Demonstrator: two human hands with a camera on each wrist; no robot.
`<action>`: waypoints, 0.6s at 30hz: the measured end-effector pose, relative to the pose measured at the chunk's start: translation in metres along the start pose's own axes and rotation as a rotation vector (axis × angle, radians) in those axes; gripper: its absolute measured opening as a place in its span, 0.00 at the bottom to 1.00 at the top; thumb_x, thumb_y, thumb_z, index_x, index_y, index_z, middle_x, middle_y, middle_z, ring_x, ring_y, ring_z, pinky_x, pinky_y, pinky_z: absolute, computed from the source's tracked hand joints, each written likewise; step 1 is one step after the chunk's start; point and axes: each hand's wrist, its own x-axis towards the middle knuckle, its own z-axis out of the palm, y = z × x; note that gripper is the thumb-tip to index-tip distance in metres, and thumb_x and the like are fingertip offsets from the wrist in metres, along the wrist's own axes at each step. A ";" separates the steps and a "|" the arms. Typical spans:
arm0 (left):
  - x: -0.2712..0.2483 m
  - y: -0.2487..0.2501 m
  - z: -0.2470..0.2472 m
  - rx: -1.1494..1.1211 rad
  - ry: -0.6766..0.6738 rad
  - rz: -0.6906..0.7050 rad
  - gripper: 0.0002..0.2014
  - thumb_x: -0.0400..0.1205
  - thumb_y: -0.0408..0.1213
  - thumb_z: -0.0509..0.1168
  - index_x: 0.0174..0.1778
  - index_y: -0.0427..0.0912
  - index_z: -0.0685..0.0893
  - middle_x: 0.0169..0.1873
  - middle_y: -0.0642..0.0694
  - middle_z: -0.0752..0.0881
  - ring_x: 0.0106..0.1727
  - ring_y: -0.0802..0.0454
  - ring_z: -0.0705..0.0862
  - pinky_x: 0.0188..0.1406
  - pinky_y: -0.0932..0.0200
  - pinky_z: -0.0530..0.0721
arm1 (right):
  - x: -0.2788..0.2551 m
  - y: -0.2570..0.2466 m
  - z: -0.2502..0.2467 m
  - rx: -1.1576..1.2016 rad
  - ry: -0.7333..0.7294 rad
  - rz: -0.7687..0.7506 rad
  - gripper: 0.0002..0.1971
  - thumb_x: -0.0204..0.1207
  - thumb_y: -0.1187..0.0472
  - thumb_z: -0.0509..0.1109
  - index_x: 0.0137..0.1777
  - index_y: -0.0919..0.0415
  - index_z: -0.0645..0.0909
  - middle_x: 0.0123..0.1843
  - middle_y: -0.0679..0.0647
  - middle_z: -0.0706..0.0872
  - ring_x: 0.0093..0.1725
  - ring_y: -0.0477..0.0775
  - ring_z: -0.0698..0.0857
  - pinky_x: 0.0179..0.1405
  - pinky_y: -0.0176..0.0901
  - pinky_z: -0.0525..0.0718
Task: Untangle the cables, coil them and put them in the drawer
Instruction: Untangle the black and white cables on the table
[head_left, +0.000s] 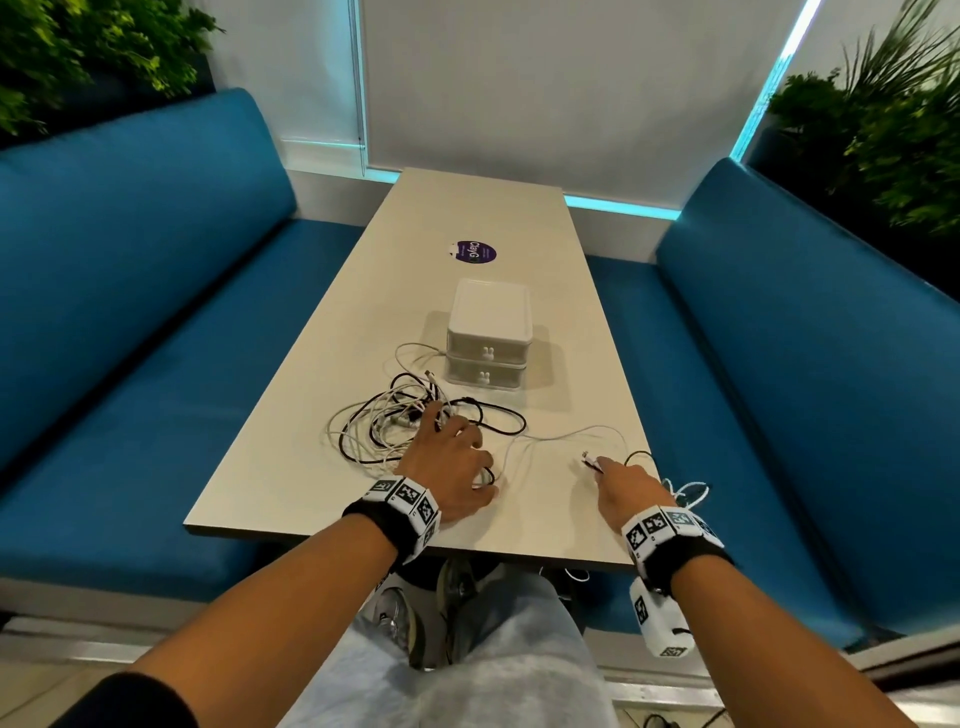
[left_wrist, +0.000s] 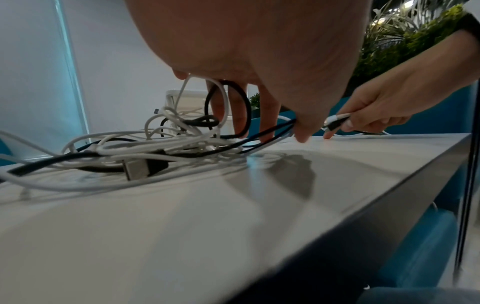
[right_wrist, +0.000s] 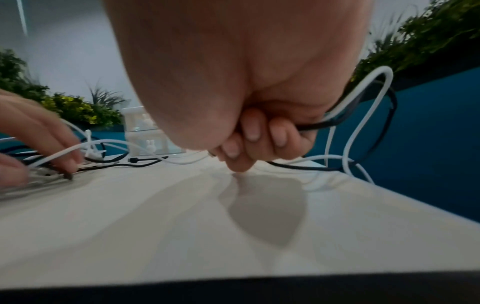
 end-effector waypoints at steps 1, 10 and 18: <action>0.000 -0.001 0.000 0.009 -0.010 -0.008 0.22 0.80 0.61 0.55 0.60 0.57 0.86 0.61 0.54 0.83 0.72 0.48 0.71 0.77 0.31 0.39 | -0.001 0.005 -0.001 -0.026 -0.010 0.037 0.16 0.86 0.57 0.50 0.69 0.55 0.73 0.60 0.60 0.83 0.56 0.63 0.85 0.49 0.52 0.80; -0.001 -0.005 -0.001 0.015 0.011 -0.091 0.17 0.85 0.51 0.51 0.58 0.52 0.83 0.51 0.52 0.88 0.64 0.46 0.78 0.76 0.30 0.46 | -0.003 0.042 -0.010 0.000 -0.007 0.363 0.13 0.80 0.64 0.55 0.58 0.62 0.79 0.59 0.60 0.84 0.54 0.62 0.85 0.45 0.48 0.79; 0.002 -0.007 -0.006 -0.062 0.099 -0.210 0.17 0.83 0.40 0.59 0.68 0.50 0.73 0.59 0.49 0.84 0.61 0.44 0.82 0.75 0.37 0.59 | 0.000 0.040 -0.020 0.072 0.106 0.375 0.10 0.83 0.63 0.55 0.56 0.61 0.77 0.55 0.61 0.83 0.43 0.60 0.78 0.41 0.48 0.77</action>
